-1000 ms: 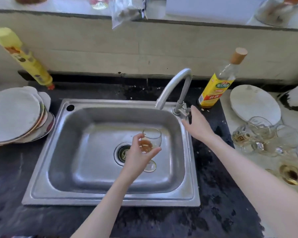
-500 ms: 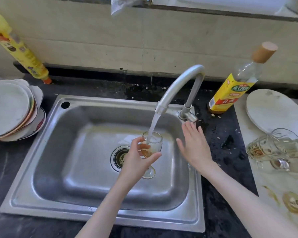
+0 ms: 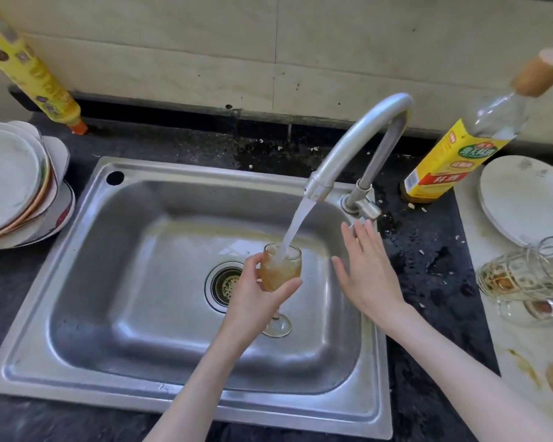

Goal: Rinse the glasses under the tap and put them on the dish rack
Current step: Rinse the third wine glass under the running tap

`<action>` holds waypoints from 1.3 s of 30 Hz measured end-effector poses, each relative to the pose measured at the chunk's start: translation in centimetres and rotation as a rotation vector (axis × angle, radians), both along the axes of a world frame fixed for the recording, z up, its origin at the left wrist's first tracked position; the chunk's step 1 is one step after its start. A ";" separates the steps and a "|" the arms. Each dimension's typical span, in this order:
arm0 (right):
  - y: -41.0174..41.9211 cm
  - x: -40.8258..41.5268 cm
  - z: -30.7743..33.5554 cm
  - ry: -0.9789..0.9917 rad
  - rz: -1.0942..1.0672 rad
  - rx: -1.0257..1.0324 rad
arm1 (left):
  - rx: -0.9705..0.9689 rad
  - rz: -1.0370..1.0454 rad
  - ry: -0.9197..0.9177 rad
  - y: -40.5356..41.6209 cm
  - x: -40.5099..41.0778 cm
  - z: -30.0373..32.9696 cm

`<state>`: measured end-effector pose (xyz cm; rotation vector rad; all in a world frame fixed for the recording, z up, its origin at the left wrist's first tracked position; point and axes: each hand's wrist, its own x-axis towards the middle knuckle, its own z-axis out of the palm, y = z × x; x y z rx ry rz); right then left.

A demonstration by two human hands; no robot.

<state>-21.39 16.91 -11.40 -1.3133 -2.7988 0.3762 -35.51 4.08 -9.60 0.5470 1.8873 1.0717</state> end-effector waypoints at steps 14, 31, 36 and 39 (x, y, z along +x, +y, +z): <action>-5.0 -2.7 1.6 0.343 -0.482 -1.194 | -0.213 0.355 -0.870 -0.5 -0.7 -2.1; -5.4 -4.9 0.7 0.751 -0.677 -1.356 | 0.070 0.031 -0.071 0.0 0.2 -0.9; -6.0 -5.5 1.1 0.822 -0.617 -1.584 | 0.115 -0.022 -0.013 0.6 0.2 -1.4; -6.4 -5.7 1.6 0.738 -0.589 -1.550 | 0.170 0.027 -0.135 1.2 0.5 -0.8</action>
